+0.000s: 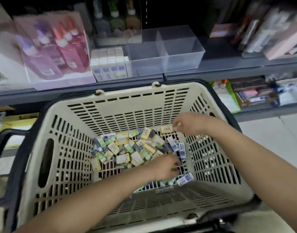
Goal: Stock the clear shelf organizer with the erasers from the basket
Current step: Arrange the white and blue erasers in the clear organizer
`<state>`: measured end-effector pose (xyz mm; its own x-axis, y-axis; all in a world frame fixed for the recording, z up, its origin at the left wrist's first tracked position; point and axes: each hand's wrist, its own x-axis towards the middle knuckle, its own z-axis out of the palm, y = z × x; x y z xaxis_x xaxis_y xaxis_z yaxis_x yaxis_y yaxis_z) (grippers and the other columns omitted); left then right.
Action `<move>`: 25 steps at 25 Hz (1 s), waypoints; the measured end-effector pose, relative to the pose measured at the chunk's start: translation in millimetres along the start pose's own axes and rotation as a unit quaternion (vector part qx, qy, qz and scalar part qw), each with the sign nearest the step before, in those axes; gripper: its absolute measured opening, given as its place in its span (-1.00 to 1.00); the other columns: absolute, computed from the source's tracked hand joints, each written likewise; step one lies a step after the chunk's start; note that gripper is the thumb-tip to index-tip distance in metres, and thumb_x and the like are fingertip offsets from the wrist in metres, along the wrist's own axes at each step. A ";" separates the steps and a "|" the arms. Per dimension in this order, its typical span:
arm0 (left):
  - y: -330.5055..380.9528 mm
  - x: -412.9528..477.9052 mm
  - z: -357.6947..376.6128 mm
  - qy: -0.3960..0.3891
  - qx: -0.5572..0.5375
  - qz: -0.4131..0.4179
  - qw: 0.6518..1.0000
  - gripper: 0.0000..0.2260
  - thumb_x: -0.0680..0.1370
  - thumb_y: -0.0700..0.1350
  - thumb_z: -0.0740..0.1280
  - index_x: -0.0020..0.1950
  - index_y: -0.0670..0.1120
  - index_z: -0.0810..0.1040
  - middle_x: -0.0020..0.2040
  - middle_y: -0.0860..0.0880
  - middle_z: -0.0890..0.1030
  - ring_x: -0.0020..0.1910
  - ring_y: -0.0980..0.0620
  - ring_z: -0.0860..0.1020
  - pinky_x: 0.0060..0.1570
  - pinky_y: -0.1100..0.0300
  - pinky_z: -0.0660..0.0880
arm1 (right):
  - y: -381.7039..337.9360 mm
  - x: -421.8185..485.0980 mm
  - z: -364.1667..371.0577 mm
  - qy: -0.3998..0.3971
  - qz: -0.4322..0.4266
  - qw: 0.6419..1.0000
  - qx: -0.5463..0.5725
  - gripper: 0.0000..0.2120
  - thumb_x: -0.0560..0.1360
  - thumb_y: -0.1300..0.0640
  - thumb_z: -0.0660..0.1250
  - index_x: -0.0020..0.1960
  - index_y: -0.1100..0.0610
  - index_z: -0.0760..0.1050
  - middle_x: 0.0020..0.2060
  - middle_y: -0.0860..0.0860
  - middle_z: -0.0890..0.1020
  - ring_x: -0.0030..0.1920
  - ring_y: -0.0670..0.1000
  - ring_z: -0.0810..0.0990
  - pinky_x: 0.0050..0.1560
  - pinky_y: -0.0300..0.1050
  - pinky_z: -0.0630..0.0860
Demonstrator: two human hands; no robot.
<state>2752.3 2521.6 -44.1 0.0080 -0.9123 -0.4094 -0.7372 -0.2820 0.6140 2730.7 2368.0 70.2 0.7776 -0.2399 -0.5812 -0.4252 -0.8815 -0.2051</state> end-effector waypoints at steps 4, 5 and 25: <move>6.5 18.8 30.8 -0.025 0.167 0.008 0.986 -0.55 0.52 0.10 0.28 0.33 -0.12 0.42 0.26 -0.16 0.41 0.27 -0.13 0.28 0.20 0.01 0.30 | 0.1 1.7 -1.0 0.000 0.013 1.000 0.002 -0.70 0.59 0.04 0.13 0.17 0.17 0.51 0.15 0.09 0.56 0.12 0.10 0.54 0.11 -0.02 0.48; 10.9 22.4 36.8 -0.012 0.191 -0.010 0.982 -0.54 0.50 0.13 0.28 0.28 -0.13 0.45 0.23 -0.16 0.41 0.26 -0.14 0.26 0.18 0.01 0.25 | 0.0 1.1 -0.7 -0.002 0.014 1.000 0.003 -0.70 0.59 0.05 0.12 0.16 0.18 0.51 0.15 0.10 0.56 0.12 0.11 0.55 0.11 0.00 0.49; -63.5 -40.7 -53.7 0.188 -0.536 -0.261 0.781 -0.65 0.50 -0.26 0.36 0.20 -0.12 0.29 -0.01 -0.20 0.60 -0.23 0.03 0.63 -0.22 0.13 0.62 | -17.6 55.3 87.6 -0.128 0.134 0.978 -0.098 -0.85 0.58 0.15 0.14 -0.01 0.18 0.47 -0.26 0.05 0.49 -0.24 0.04 0.50 -0.18 -0.12 0.47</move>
<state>2835.0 2560.7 -30.2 0.4653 -0.5559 -0.6888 0.4196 -0.5466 0.7246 2740.6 2405.9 -27.3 0.4975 -0.3859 -0.7769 -0.4813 -0.8679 0.1229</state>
